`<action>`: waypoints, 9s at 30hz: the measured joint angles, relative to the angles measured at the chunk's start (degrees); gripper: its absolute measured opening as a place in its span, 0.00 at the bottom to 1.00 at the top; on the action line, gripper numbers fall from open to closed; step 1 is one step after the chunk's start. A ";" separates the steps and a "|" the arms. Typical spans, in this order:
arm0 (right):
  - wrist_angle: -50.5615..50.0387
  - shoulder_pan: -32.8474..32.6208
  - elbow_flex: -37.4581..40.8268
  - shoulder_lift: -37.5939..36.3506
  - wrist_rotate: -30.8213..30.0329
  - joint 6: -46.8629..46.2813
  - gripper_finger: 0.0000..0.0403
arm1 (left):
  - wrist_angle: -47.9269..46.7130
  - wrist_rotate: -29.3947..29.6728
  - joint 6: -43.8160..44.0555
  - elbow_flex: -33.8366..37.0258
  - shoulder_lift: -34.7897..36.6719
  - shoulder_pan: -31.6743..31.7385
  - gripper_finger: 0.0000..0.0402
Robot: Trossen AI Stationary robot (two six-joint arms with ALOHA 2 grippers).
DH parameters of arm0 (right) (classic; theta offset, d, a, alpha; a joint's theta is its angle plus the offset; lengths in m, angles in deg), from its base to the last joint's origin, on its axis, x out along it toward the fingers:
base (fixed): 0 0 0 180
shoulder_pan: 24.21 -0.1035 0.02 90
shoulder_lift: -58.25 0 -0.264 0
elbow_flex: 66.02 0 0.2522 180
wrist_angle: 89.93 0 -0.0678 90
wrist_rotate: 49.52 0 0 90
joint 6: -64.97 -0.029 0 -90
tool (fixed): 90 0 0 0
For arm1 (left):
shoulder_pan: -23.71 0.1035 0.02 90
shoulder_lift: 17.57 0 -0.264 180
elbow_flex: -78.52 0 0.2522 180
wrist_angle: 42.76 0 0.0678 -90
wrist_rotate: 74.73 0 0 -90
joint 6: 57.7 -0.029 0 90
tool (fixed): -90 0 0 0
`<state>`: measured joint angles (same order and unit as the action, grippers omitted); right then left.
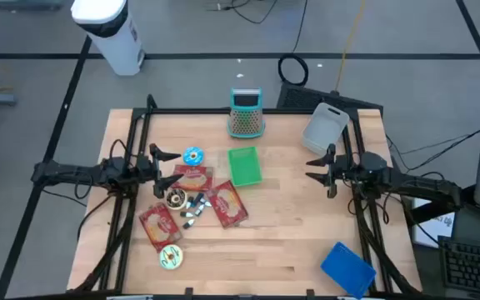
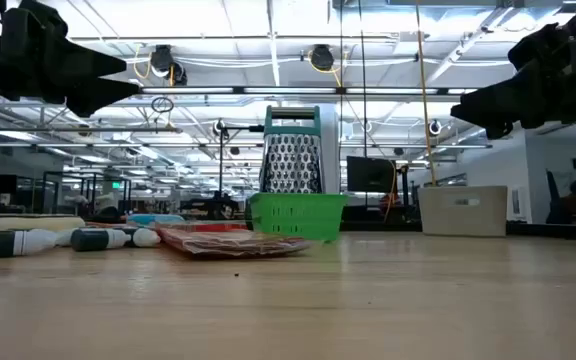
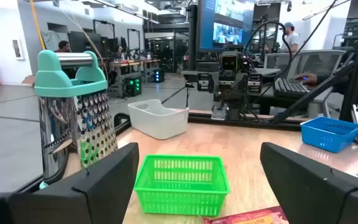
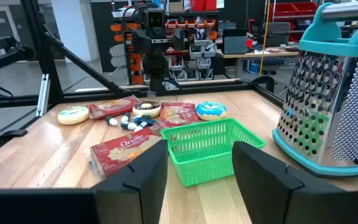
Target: Pick & Place Food Item
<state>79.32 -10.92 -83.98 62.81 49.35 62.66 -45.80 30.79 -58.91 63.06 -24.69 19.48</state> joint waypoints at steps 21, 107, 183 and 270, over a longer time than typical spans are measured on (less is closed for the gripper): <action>-0.01 -0.01 0.00 -0.01 -0.01 0.00 0.42 | 0.00 0.00 -0.01 -0.02 0.01 0.01 0.84; -0.02 0.01 0.01 0.01 0.00 0.00 0.42 | 6.31 3.56 -1.89 -0.02 0.02 0.02 0.84; 10.91 0.01 0.00 0.01 -1.79 -7.30 0.42 | -5.93 -5.54 30.52 -15.49 -65.34 32.11 0.73; 11.76 -0.01 0.00 0.01 -5.86 -5.99 0.42 | 5.92 -12.53 13.97 -46.23 -91.30 18.40 0.27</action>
<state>91.08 -10.93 -83.98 62.82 43.49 56.67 -39.88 18.26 -44.94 16.84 -115.99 37.89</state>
